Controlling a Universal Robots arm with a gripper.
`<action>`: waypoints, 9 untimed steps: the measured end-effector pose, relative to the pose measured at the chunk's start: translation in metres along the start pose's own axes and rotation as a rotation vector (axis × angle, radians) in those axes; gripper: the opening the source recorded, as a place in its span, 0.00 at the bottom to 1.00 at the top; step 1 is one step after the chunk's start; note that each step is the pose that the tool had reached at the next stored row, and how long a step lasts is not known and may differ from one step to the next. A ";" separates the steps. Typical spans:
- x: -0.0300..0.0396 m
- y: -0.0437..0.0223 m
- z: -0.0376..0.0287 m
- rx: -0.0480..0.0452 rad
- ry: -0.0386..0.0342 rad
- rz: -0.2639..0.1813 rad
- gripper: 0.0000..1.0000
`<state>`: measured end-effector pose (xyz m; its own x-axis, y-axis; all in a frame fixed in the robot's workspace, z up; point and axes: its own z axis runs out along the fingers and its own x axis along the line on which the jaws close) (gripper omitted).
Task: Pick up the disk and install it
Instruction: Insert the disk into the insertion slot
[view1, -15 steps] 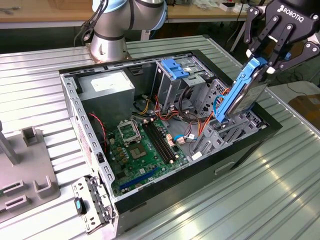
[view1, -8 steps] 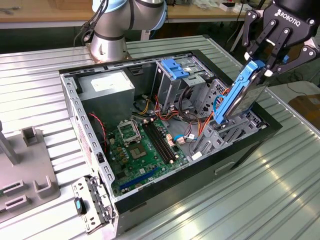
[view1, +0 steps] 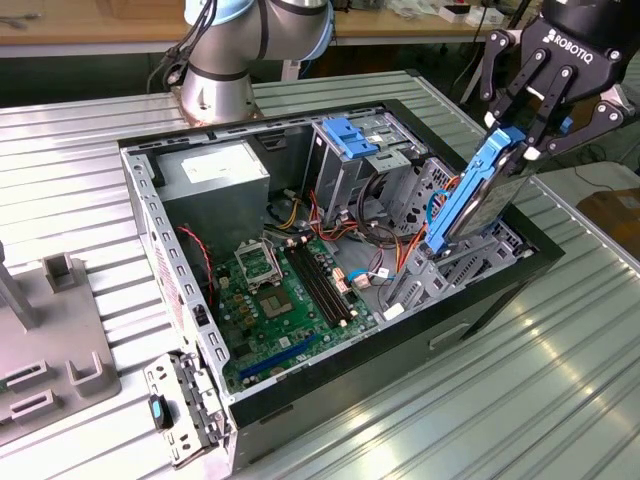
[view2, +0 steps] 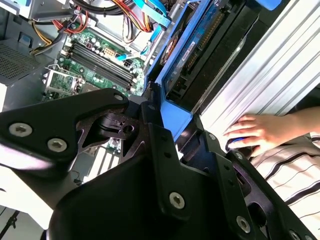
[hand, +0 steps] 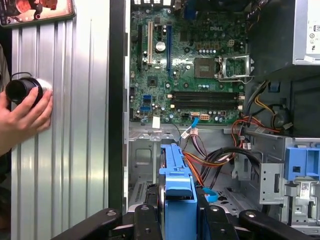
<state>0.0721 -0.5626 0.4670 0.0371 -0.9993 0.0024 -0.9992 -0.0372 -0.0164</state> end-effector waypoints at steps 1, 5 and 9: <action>0.0000 0.0001 0.0012 0.0001 0.0000 0.000 0.37; -0.0001 0.0016 0.0079 0.0005 0.0001 0.000 0.37; -0.0001 0.0020 0.0170 0.0020 0.0009 0.000 0.37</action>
<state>0.0704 -0.5626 0.4500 0.0369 -0.9993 0.0034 -0.9991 -0.0369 -0.0184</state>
